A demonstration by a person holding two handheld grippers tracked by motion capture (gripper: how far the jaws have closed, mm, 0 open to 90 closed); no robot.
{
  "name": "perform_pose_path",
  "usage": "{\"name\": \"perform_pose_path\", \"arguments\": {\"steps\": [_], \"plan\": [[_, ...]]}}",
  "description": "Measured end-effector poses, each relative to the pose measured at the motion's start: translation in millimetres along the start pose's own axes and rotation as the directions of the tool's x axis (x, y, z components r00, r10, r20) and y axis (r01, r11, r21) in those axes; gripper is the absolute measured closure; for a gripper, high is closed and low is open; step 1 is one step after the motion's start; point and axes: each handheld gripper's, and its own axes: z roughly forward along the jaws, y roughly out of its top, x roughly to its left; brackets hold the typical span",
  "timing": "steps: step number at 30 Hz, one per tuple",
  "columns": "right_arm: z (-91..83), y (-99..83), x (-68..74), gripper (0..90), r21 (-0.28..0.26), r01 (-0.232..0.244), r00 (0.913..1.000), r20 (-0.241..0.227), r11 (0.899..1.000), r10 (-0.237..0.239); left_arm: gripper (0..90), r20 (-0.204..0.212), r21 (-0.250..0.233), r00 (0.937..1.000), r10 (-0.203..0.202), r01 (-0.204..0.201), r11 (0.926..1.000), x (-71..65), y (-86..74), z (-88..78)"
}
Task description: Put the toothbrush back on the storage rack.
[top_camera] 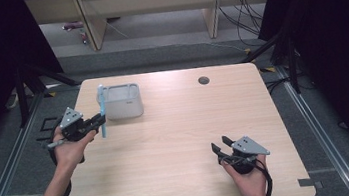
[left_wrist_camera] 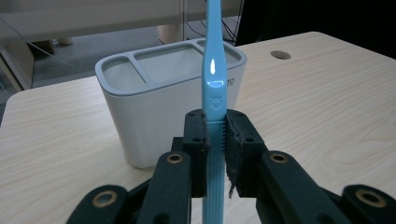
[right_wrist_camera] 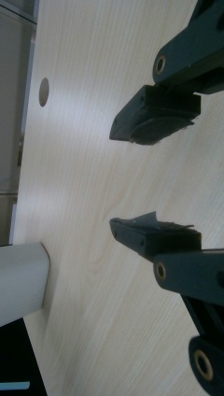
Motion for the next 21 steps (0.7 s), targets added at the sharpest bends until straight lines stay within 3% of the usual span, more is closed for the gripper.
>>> {"name": "perform_pose_path", "arguments": {"steps": [2,3,5,6,17,21], "plan": [[-0.4,-0.2,1.6,50.7,0.014,-0.026,0.9996,-0.009,1.0,0.026,78.3,-0.003,-0.008,1.0,-0.006,0.006,0.9999,0.7,2.0,0.3],[-1.2,-0.1,-0.2,50.7,0.016,0.005,1.0,0.006,1.0,-0.005,78.3,-0.002,-0.014,1.0,-0.007,0.007,0.9999,1.0,2.8,0.9],[-0.2,-0.4,1.5,50.7,0.018,-0.018,0.9997,-0.013,1.0,0.018,78.3,-0.007,-0.012,1.0,-0.006,0.006,0.9999,1.1,4.8,1.1],[-0.4,-0.2,0.2,50.7,0.013,0.004,1.0,-0.004,1.0,-0.004,78.3,-0.008,-0.018,0.9999,-0.008,0.008,0.9998,1.1,5.6,1.7],[0.0,-0.3,1.3,50.7,0.015,-0.019,0.9997,-0.016,1.0,0.019,78.3,-0.018,-0.037,0.9998,-0.004,0.003,0.9993,1.6,13.5,4.7],[-0.5,0.0,0.1,50.7,0.009,0.0,1.0,0.0,1.0,0.0,78.3,-0.021,-0.045,0.9998,-0.006,0.005,0.999,1.7,16.4,5.1]]}}
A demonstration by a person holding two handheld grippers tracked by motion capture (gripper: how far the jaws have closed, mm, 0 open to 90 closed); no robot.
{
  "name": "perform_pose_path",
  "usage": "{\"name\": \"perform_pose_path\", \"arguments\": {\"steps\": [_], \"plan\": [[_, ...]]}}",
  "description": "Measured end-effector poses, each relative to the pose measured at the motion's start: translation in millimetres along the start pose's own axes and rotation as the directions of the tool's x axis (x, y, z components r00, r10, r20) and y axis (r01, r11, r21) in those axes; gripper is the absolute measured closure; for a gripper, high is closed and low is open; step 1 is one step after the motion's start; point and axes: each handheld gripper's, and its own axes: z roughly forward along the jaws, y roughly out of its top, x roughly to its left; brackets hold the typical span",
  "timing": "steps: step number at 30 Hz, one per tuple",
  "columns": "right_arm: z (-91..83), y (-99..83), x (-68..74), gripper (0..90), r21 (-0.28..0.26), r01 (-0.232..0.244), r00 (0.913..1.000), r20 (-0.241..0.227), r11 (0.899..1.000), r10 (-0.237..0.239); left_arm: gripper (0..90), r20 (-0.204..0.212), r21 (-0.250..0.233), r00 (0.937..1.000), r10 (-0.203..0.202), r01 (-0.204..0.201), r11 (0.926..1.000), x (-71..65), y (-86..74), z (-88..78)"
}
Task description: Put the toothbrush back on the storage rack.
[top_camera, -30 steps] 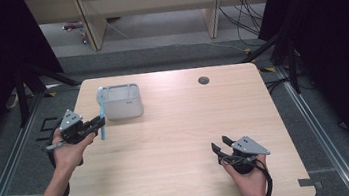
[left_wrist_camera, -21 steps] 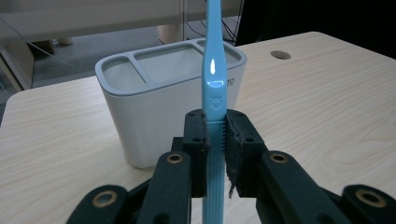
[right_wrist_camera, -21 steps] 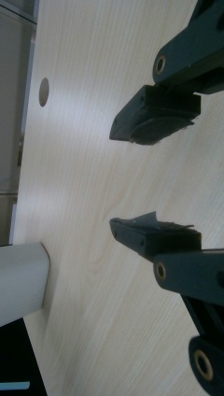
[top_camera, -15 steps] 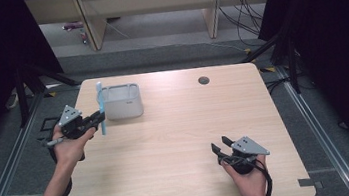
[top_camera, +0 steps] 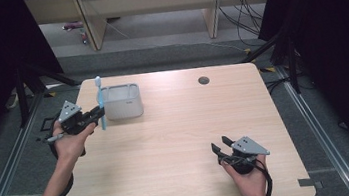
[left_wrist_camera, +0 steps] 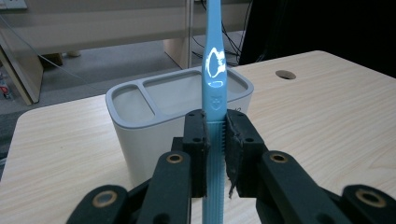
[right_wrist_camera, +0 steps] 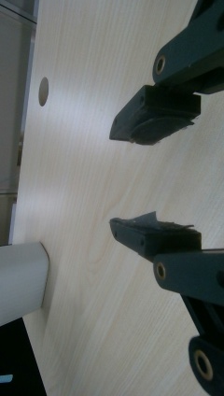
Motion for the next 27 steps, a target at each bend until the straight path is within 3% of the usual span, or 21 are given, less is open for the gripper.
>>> {"name": "perform_pose_path", "arguments": {"steps": [3,4,5,11,13,23,27], "plan": [[-0.9,0.1,1.0,50.7,0.015,-0.013,0.9999,-0.001,1.0,0.013,78.4,-0.003,-0.007,1.0,0.0,0.0,1.0,0.6,2.3,0.4],[-0.6,0.3,-0.7,50.7,0.007,0.012,0.9999,0.005,1.0,-0.012,78.3,-0.003,-0.012,1.0,-0.005,0.005,0.9999,0.5,3.0,0.6],[0.6,-0.4,1.1,50.7,0.007,-0.019,0.9997,-0.017,1.0,0.019,78.3,-0.002,-0.013,1.0,-0.005,0.005,0.9999,0.7,3.8,0.9],[0.6,-0.4,1.1,50.7,0.008,-0.018,0.9997,-0.017,1.0,0.019,78.4,-0.002,-0.024,1.0,-0.007,0.007,0.9997,1.5,8.5,3.2],[-0.4,0.1,-0.7,50.7,0.006,0.01,1.0,0.002,1.0,-0.01,78.3,-0.005,-0.026,1.0,-0.008,0.008,0.9996,1.7,9.7,3.6],[0.7,-0.3,-1.1,50.7,-0.009,0.004,1.0,-0.001,1.0,-0.004,78.4,-0.011,-0.041,0.9998,-0.017,0.017,0.999,2.6,16.0,6.6],[-0.1,-0.2,0.8,50.7,0.012,-0.025,0.9997,-0.009,1.0,0.025,78.4,-0.014,-0.053,0.9997,-0.017,0.017,0.9985,3.2,19.3,7.9]]}}
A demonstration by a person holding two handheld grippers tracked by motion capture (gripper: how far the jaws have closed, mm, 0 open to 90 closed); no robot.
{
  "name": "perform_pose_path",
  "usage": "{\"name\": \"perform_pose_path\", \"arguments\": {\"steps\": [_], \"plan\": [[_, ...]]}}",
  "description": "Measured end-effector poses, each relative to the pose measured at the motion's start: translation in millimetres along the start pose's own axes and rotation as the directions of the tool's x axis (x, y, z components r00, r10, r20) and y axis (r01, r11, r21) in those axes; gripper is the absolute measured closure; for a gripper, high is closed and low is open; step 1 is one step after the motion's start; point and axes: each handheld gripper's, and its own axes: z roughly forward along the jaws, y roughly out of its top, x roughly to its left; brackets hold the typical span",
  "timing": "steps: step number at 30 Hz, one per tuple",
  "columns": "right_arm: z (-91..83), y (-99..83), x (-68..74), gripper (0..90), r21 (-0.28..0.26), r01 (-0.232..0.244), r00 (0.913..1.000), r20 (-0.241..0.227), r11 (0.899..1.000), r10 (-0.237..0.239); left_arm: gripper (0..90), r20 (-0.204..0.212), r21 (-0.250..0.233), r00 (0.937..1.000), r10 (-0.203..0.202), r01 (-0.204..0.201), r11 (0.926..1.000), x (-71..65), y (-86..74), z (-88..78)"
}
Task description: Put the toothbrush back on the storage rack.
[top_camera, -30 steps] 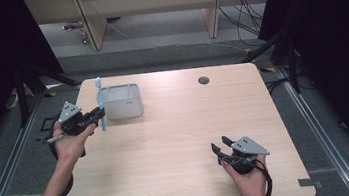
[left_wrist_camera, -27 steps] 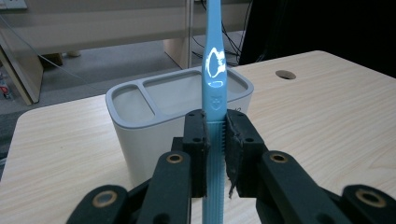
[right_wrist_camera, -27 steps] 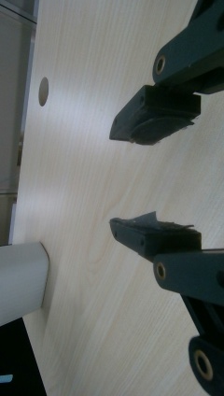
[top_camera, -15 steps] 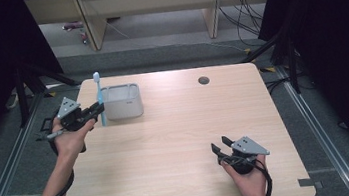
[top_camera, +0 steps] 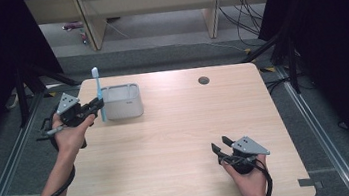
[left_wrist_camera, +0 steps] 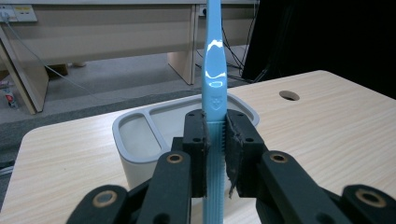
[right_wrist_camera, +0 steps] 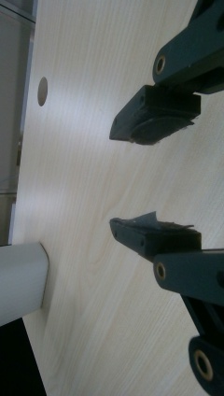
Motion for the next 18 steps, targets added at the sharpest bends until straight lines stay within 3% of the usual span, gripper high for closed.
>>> {"name": "perform_pose_path", "arguments": {"steps": [4,18], "plan": [[0.7,-0.1,-2.0,50.7,-0.021,0.027,0.9996,0.007,0.999,-0.027,78.3,-0.005,-0.014,1.0,0.001,-0.001,0.9999,0.8,2.0,1.8],[0.8,-0.4,-2.0,50.7,-0.018,0.021,0.9998,0.008,1.0,-0.021,78.3,-0.005,-0.073,1.0,0.004,-0.004,0.9973,1.0,8.1,8.3]]}}
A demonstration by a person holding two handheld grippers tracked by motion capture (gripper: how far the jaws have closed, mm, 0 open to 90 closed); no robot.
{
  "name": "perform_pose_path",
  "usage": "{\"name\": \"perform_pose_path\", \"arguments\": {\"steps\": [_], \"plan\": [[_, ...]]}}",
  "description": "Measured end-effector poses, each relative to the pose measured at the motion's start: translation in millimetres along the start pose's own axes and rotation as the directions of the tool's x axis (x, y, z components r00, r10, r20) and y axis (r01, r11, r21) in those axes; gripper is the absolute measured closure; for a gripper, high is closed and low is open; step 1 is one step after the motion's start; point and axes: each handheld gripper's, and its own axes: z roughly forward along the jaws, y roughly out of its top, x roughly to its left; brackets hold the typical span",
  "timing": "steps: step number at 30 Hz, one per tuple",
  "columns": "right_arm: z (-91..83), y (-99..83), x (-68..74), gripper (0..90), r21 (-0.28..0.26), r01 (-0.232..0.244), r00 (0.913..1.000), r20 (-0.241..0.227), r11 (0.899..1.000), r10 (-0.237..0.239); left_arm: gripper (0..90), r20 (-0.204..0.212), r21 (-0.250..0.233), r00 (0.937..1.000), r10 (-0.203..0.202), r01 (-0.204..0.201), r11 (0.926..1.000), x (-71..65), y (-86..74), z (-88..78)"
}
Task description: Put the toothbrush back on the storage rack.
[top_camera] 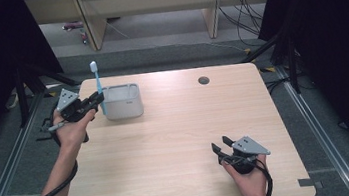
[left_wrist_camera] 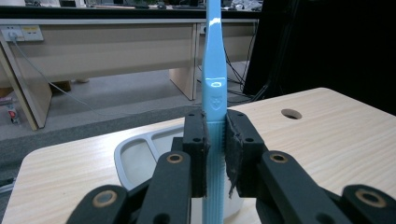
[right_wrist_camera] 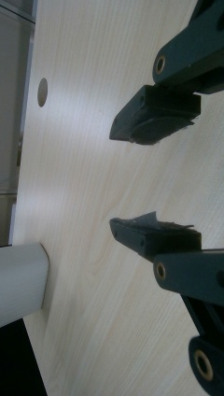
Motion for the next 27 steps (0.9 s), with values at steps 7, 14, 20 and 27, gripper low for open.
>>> {"name": "perform_pose_path", "arguments": {"steps": [7,14,20,27], "plan": [[-0.2,-0.1,-0.5,50.7,-0.001,0.004,1.0,0.0,1.0,-0.004,78.3,-0.002,-0.029,1.0,-0.003,0.003,0.9996,0.7,5.3,2.5],[-0.9,-0.1,-0.5,50.7,0.013,0.006,1.0,-0.001,1.0,-0.006,78.3,-0.013,-0.046,0.9998,-0.011,0.01,0.9989,4.9,8.4,6.2],[-0.5,-0.5,0.1,50.7,0.017,-0.003,1.0,-0.007,1.0,0.003,78.3,-0.006,-0.049,1.0,0.004,-0.005,0.9988,5.4,9.3,10.6],[-0.8,-1.3,2.7,50.7,0.029,-0.038,0.9993,-0.006,0.999,0.038,78.3,-0.018,-0.055,0.9998,0.008,-0.009,0.9984,7.3,10.7,14.2]]}}
